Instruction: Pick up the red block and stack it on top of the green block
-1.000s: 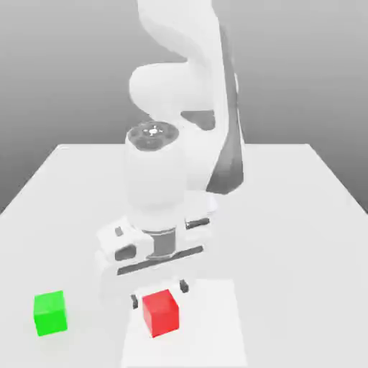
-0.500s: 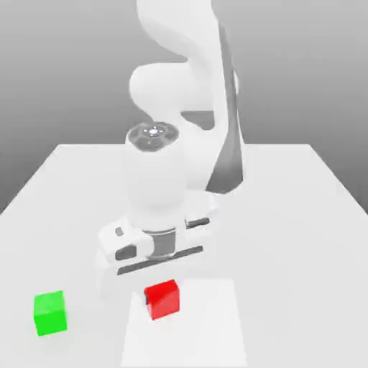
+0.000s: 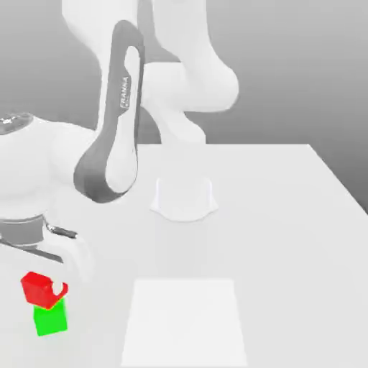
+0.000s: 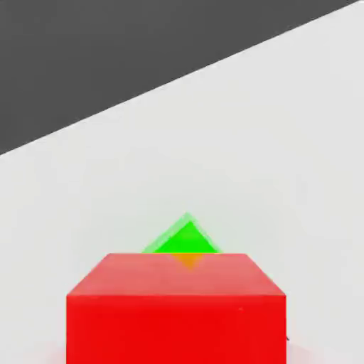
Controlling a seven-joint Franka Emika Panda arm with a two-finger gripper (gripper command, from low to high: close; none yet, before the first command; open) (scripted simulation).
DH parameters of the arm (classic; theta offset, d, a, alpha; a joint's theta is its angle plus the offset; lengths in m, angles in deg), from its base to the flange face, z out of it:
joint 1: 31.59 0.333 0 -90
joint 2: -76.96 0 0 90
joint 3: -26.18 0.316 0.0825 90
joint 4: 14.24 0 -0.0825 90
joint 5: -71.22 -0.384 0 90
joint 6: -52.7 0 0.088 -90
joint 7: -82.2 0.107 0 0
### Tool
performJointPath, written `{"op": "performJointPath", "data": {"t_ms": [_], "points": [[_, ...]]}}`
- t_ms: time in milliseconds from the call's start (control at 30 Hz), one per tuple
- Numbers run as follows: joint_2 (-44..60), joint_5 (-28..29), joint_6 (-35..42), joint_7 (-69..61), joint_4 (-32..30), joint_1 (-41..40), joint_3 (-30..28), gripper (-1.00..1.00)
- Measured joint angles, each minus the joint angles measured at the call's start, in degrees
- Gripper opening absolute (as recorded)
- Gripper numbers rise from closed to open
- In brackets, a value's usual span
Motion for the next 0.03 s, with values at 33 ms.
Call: {"op": "performJointPath", "data": {"t_ms": [33], "points": [[0.00, 0.00, 0.00, 0.00, 0.00, 0.00, 0.00, 1.00]]}}
